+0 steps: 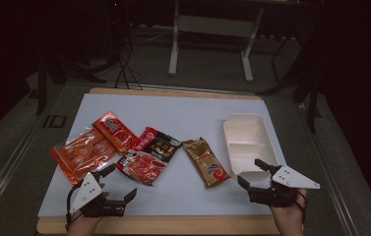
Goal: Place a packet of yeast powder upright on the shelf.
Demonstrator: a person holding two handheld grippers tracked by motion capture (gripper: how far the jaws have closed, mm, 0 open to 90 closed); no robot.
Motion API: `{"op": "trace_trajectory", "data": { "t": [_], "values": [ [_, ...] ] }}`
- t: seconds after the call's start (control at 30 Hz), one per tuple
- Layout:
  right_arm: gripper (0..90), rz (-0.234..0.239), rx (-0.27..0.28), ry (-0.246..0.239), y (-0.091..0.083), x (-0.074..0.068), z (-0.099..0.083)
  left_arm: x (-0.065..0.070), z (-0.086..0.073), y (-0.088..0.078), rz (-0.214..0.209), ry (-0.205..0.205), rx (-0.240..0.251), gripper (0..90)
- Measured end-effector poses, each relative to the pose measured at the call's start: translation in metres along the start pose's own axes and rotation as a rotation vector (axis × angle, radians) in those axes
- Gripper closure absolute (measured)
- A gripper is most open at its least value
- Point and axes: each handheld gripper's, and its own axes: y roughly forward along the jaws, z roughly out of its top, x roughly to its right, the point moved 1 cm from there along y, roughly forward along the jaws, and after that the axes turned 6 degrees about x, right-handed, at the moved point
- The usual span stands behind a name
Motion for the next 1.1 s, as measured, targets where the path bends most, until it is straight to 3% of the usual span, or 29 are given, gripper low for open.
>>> {"op": "trace_trajectory", "data": {
  "t": [0.27,0.43,0.47,0.5,0.67,0.73,0.77,0.93,1.1],
  "values": [
    [16.5,0.004,0.018,-0.021,-0.003,-0.002,0.002,0.0,0.0,0.001,-0.003,0.001,-0.003,1.8],
    [16.5,0.029,0.001,-0.002,0.0,-0.004,0.005,0.001,0.001,0.001,-0.01,0.002,0.0,1.8],
    [16.5,0.025,0.003,0.019,0.0,-0.004,0.007,0.001,0.001,0.001,-0.01,0.006,-0.001,1.8],
    [15.3,0.048,0.016,0.094,-0.001,-0.003,0.01,0.001,0.001,0.001,-0.01,0.006,-0.003,1.8],
    [16.3,0.018,-0.008,0.067,0.001,-0.003,0.017,0.003,0.001,0.002,-0.011,0.012,-0.007,1.8],
    [16.1,0.034,-0.029,0.072,0.003,-0.003,0.019,0.003,0.001,0.002,-0.014,0.011,-0.008,1.8],
    [14.4,0.045,-0.042,0.041,0.008,-0.004,0.022,0.003,0.001,0.002,-0.013,0.01,-0.009,1.8],
    [13.7,0.074,-0.065,0.023,0.018,-0.005,0.033,0.003,0.001,0.003,-0.018,0.009,-0.012,1.8],
    [13.1,0.115,-0.066,0.042,0.027,-0.005,0.045,0.004,0.001,0.003,-0.02,0.007,-0.012,1.8]
  ]
}}
